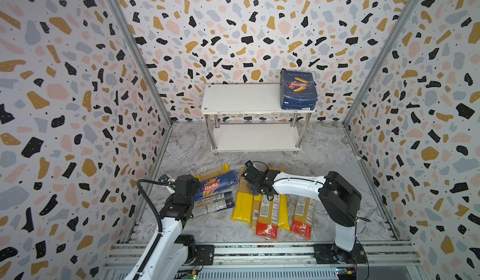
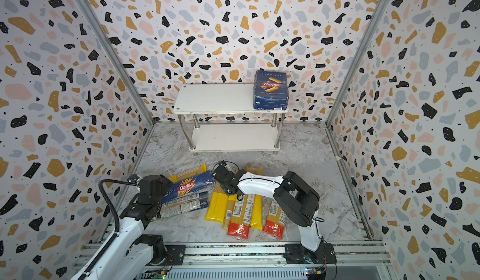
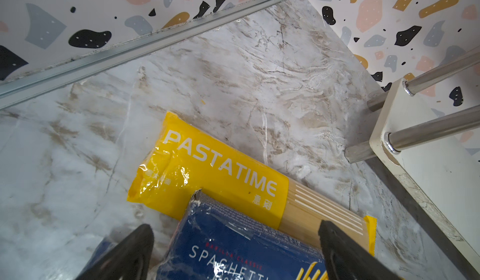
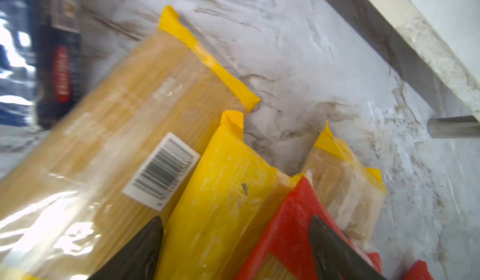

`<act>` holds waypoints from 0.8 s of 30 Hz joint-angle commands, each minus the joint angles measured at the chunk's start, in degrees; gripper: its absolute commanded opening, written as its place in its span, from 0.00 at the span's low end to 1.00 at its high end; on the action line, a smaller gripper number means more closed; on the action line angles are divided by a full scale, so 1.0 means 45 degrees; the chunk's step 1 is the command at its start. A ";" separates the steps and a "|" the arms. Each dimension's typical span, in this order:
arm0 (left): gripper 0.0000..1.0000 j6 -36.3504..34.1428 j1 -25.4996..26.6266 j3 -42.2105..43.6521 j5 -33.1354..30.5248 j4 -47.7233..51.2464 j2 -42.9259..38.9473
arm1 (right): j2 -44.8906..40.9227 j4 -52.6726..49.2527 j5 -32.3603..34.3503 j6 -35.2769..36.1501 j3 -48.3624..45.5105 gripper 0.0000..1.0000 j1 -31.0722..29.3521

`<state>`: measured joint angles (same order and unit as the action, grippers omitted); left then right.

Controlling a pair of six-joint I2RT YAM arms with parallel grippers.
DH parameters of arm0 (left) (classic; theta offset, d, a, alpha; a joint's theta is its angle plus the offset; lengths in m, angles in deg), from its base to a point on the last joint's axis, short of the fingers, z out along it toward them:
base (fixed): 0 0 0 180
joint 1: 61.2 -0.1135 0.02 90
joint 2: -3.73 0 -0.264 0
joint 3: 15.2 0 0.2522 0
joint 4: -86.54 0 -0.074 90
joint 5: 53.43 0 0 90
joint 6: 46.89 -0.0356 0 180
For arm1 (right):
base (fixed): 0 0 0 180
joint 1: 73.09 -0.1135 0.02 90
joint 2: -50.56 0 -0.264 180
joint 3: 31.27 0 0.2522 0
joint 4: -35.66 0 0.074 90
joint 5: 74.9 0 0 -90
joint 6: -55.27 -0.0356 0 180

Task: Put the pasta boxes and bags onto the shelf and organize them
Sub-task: 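Reach the right gripper across to the blue Spaghetti N°5 box end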

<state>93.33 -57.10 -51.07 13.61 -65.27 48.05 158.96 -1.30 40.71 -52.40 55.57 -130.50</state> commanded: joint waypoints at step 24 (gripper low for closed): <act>0.86 -0.0808 -0.2003 0.0468 0.1764 -0.1817 0.1516 | 0.1783 0.1934 -1.0372 0.0338 0.3989 0.94 0.2321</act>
<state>91.27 -65.38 -49.91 19.99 -70.42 54.03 167.81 7.64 -1.35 -50.52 70.04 -120.29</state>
